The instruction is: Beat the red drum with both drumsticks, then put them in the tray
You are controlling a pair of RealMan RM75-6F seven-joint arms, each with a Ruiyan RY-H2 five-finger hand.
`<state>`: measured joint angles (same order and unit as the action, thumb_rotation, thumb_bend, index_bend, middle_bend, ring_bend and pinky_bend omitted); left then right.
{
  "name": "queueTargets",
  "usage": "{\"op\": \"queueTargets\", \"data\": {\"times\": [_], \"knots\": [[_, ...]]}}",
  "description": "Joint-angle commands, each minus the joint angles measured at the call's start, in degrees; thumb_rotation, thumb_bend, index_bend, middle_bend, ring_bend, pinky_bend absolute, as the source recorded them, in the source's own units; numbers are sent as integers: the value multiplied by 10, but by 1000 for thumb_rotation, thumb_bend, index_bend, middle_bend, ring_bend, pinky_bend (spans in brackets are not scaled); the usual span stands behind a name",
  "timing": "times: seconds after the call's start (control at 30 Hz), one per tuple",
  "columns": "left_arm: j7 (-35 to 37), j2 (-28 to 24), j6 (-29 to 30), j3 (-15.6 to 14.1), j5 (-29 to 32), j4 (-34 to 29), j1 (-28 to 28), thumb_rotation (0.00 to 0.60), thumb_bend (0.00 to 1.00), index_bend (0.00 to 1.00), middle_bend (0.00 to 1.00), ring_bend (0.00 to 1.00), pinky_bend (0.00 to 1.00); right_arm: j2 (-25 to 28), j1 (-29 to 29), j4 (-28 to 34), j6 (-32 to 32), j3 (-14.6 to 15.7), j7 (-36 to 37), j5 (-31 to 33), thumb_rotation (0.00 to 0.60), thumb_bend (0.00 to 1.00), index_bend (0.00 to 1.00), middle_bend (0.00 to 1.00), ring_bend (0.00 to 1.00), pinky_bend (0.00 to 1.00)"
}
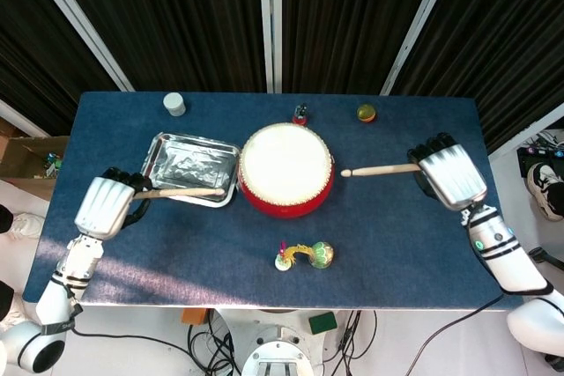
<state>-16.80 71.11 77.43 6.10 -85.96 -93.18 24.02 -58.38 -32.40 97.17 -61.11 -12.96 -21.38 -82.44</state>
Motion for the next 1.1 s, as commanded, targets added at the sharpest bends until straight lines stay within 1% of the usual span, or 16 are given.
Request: {"op": "queueTargets", "data": {"times": [0.03, 0.2, 0.3, 0.43, 0.5, 0.6, 0.67, 0.73, 0.9, 1.0, 1.1], "knots": [[-46, -12, -48, 35, 26, -14, 43, 600, 589, 657, 673, 575, 453, -3, -63, 25, 71, -27, -81, 75, 600, 743, 789, 680, 371, 366], [-101, -1, -107, 66, 66, -11, 96, 600, 590, 657, 673, 575, 453, -16, -107, 31, 99, -42, -148, 154, 600, 752, 789, 680, 371, 366], [-119, 3, -130, 76, 89, -16, 116, 600, 591, 657, 673, 575, 453, -27, -132, 23, 114, -37, -186, 190, 600, 756, 790, 683, 371, 366], [-139, 3, -143, 83, 110, -23, 131, 600, 590, 657, 673, 575, 452, -71, -172, -16, 139, -14, -242, 235, 600, 758, 791, 683, 372, 366], [-138, 4, -150, 88, 128, -28, 138, 600, 590, 657, 673, 575, 452, -102, -193, -44, 149, 4, -276, 261, 600, 759, 791, 682, 373, 366], [-137, 11, -153, 92, 144, -25, 145, 600, 590, 657, 672, 575, 452, -129, -212, -65, 145, 23, -316, 291, 600, 762, 791, 680, 374, 366], [-141, 19, -155, 91, 151, -20, 150, 600, 589, 657, 672, 575, 452, -133, -220, -64, 136, 28, -333, 302, 600, 765, 792, 678, 375, 366], [-148, 29, -160, 89, 157, -13, 157, 600, 589, 657, 672, 575, 453, -128, -220, -50, 116, 22, -327, 302, 600, 766, 792, 678, 375, 367], [-191, 72, -172, 77, 174, 21, 183, 600, 590, 657, 672, 575, 455, -78, -195, 12, 47, -19, -242, 257, 600, 770, 799, 683, 377, 367], [-231, 98, -184, 68, 193, 47, 199, 600, 591, 657, 672, 575, 457, -52, -186, 34, 33, -24, -223, 239, 600, 771, 800, 687, 378, 367], [-262, 110, -178, 66, 209, 56, 206, 600, 592, 657, 672, 575, 458, -49, -190, 38, 40, -16, -227, 242, 600, 770, 801, 687, 377, 367]]}}
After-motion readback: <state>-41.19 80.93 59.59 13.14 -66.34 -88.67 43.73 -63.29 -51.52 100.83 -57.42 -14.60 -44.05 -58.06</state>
